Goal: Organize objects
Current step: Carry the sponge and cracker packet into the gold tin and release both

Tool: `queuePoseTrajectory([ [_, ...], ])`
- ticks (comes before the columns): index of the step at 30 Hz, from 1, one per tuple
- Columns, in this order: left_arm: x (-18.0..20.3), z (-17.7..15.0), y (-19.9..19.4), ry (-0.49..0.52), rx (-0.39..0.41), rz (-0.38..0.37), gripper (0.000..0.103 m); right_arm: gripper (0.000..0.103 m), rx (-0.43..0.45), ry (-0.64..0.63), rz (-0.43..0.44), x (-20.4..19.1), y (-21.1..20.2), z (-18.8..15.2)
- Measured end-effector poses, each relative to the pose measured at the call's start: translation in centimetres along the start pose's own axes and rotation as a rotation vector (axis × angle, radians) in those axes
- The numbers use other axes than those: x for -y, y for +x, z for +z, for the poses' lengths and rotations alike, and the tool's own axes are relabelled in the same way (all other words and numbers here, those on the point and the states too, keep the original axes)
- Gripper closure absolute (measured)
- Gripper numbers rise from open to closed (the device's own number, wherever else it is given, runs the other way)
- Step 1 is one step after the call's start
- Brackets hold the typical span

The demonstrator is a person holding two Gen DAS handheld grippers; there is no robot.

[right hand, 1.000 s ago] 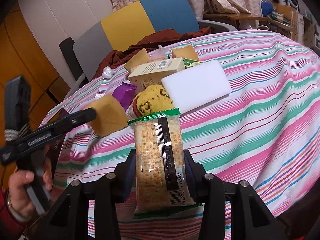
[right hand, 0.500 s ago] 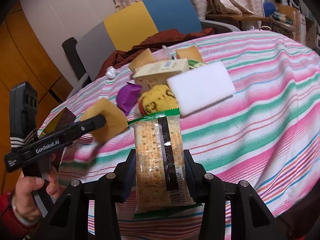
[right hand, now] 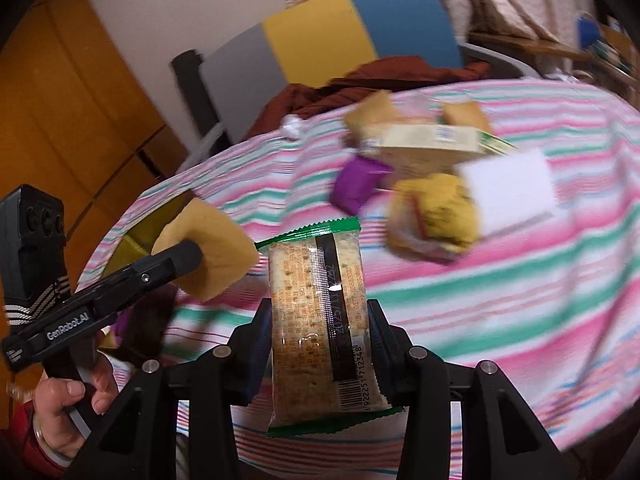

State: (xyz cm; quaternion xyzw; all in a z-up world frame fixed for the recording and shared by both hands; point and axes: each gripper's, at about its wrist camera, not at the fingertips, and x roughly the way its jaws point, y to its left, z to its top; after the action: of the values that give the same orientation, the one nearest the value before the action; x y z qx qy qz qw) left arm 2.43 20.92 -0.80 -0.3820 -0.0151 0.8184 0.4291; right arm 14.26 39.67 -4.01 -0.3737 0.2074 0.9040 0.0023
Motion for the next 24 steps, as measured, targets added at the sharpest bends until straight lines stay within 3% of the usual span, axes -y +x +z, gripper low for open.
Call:
queuePoseTrajectory([
  [6,-4.4,-0.3,-5.5,-0.068,0.094,0.093,0.052,0.058,-0.010,-0.116,0.093,-6.8,2.3,1.0],
  [12,-10.6,-0.7,-9.9,-0.188,0.164,0.202,0.052,0.058,-0.022,-0.143,0.192,-12.1,4.3,1.8],
  [19,-16.2,-1.7,-11.8,-0.284,0.178,0.298,0.052,0.058,-0.067,-0.145,0.273,-17.3,7.7,2.4],
  [24,-18.5,-2.6,-11.7,-0.298,0.148,0.344,0.051,0.057,-0.092,-0.172,0.247,-19.6,10.3,2.3],
])
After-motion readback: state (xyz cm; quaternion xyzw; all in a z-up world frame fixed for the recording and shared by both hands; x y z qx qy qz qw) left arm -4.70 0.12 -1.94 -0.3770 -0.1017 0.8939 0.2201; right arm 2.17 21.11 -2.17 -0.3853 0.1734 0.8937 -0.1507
